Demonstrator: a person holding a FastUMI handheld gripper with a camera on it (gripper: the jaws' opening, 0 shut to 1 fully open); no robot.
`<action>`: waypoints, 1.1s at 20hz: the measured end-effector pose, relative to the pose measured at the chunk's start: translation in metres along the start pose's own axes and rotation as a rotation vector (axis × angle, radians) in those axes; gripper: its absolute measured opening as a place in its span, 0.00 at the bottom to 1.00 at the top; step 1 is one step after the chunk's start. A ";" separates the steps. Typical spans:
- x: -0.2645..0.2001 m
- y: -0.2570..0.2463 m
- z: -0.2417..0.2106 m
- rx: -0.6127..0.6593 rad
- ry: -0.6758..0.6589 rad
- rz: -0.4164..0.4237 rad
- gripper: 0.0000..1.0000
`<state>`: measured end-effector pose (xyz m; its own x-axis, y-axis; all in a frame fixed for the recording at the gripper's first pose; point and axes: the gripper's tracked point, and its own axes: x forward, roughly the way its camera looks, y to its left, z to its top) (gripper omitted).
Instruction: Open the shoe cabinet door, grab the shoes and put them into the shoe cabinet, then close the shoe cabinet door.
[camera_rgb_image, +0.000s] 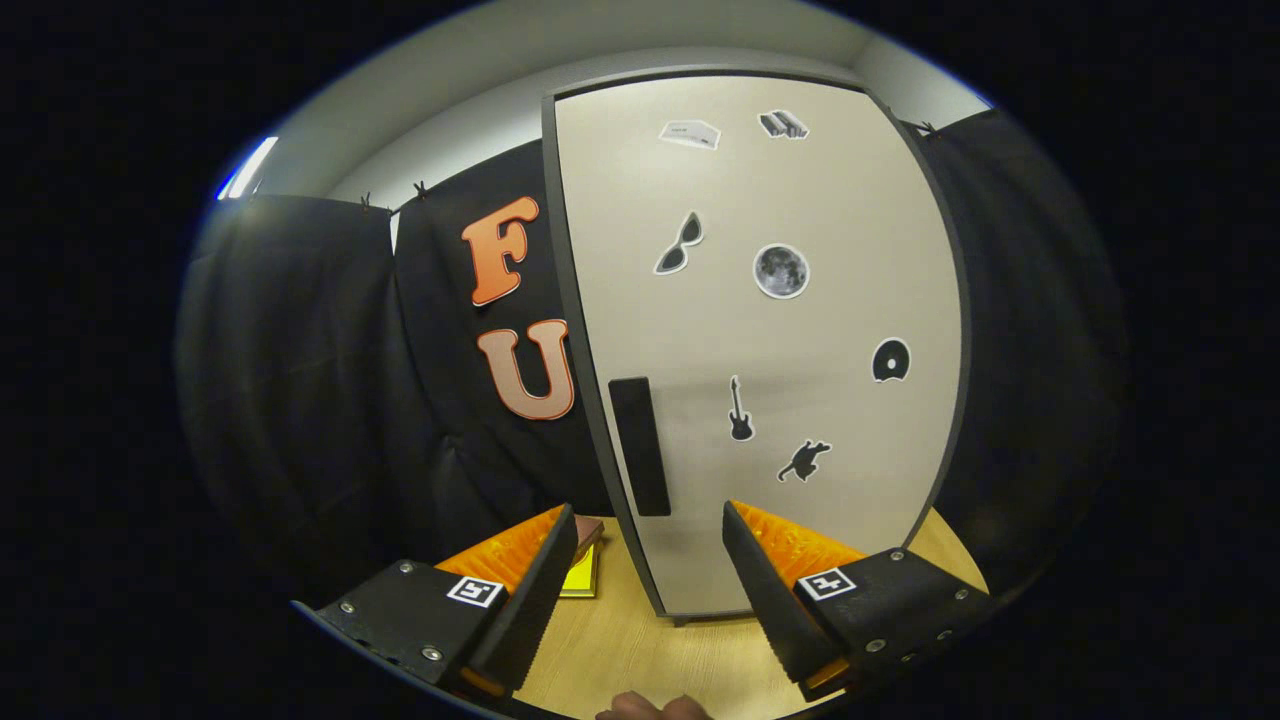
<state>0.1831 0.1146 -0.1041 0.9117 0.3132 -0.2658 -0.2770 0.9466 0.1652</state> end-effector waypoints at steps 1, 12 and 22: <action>-0.013 -0.004 0.001 -0.007 -0.004 -0.011 0.92; -0.145 -0.050 0.028 -0.018 -0.092 -0.113 0.92; -0.243 -0.099 0.038 -0.008 -0.156 -0.162 0.91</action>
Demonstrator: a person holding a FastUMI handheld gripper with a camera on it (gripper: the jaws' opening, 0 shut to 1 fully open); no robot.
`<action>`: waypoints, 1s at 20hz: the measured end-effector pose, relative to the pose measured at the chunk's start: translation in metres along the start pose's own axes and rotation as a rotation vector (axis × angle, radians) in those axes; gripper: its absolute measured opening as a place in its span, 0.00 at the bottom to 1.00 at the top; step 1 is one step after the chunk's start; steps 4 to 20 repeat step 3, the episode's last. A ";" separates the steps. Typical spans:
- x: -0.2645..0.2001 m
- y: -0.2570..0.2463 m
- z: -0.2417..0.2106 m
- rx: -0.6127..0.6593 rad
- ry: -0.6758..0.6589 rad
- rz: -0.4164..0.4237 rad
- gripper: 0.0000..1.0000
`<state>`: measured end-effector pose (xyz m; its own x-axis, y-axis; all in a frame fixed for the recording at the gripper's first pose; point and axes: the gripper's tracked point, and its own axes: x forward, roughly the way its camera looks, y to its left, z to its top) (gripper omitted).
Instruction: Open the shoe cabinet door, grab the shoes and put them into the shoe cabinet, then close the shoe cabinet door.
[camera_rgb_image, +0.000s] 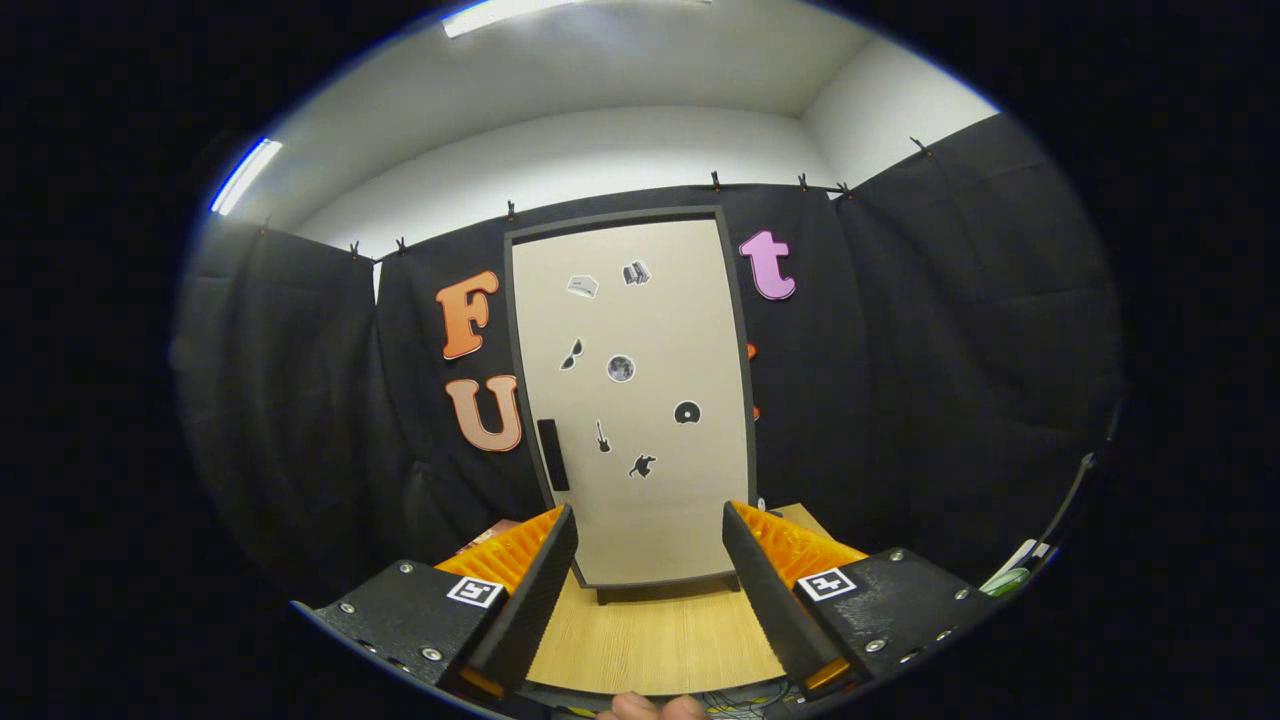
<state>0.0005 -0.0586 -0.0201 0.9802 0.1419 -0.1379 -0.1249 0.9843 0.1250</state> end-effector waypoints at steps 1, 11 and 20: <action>-0.004 -0.004 0.001 -0.002 0.000 -0.004 0.91; -0.011 -0.008 0.001 -0.007 0.001 -0.004 0.92; -0.011 -0.008 0.001 -0.007 0.001 -0.004 0.92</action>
